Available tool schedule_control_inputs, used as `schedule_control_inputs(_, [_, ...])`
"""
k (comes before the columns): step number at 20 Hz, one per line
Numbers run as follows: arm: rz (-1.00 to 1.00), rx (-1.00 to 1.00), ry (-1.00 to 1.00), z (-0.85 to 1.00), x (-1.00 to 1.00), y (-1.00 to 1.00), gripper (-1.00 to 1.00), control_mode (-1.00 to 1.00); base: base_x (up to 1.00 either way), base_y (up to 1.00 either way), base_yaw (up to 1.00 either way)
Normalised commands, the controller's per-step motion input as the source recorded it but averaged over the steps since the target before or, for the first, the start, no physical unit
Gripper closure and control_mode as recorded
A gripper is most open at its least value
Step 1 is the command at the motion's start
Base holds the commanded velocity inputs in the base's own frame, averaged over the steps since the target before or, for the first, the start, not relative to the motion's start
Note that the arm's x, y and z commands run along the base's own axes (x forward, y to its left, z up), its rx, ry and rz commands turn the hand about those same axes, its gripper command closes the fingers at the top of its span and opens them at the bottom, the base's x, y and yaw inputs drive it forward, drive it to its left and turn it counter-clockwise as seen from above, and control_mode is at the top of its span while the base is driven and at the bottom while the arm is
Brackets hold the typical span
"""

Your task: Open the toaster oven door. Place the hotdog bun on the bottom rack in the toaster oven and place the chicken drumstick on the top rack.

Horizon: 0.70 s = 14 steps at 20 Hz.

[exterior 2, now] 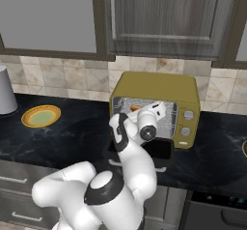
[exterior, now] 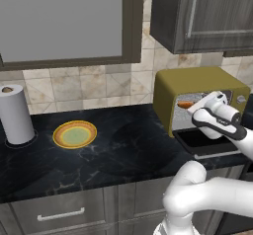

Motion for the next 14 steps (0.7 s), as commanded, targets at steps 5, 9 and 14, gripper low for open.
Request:
schedule_control_inputs(5, [0.04,0.00,0.10,0.00,-0.16,0.00,1.00,-1.00,0.00,0.00,0.00])
schedule_control_inputs(9, [0.02,0.00,0.16,0.00,-0.24,0.01,1.00,-1.00,0.00,0.00,0.00])
schedule_control_inputs(14, [0.00,0.00,0.12,0.00,-0.31,0.04,1.00,-1.00,0.00,0.00,0.00])
